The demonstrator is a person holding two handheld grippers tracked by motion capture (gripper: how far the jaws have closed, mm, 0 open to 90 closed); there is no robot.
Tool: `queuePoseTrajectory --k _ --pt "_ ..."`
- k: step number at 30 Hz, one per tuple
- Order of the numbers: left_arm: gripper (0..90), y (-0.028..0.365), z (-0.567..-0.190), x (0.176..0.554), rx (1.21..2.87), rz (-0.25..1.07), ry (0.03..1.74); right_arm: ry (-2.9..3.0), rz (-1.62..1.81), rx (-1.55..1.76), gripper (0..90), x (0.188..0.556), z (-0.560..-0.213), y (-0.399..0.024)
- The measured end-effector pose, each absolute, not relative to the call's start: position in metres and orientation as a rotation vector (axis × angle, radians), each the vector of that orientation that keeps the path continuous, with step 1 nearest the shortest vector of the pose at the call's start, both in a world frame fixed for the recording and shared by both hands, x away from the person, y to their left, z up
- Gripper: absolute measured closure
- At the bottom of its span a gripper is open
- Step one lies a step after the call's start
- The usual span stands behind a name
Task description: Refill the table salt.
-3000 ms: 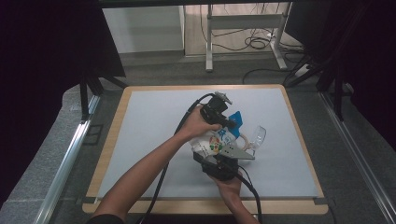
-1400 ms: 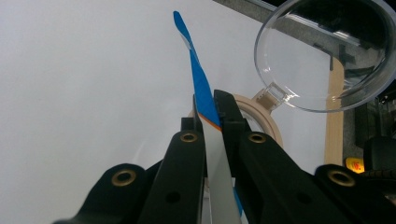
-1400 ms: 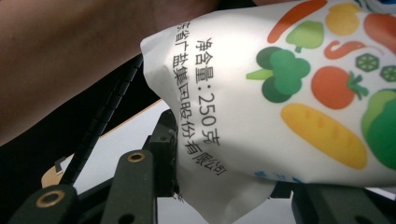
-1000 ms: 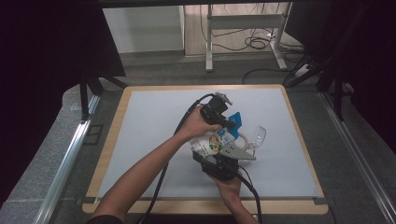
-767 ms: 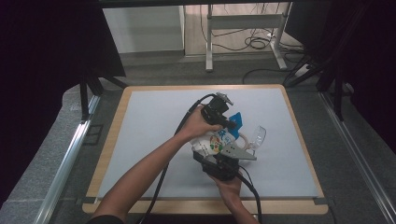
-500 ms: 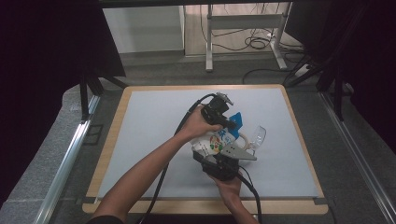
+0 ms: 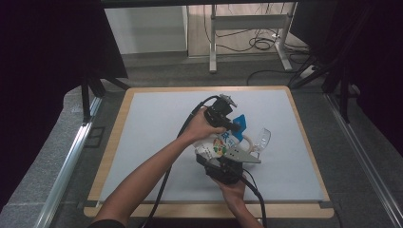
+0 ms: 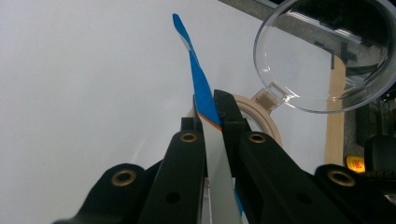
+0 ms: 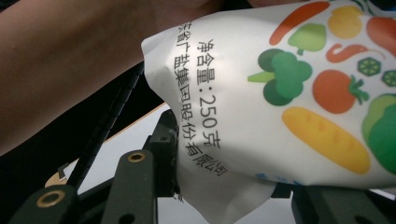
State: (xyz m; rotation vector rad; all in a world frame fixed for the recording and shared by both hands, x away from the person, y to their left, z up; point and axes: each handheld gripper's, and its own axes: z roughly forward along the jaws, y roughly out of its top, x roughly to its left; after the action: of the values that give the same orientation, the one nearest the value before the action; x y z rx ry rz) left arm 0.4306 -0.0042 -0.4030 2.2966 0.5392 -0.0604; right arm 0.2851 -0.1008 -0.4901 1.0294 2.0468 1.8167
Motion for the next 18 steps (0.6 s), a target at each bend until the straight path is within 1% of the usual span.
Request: queuePoseTrajectory --k 18 --pt "89.8 -0.0058 -0.4047 0.432 2.303 -0.066 0.535 2.042 1.815 1.035 57.1 0.2853 -0.4913 -0.101"
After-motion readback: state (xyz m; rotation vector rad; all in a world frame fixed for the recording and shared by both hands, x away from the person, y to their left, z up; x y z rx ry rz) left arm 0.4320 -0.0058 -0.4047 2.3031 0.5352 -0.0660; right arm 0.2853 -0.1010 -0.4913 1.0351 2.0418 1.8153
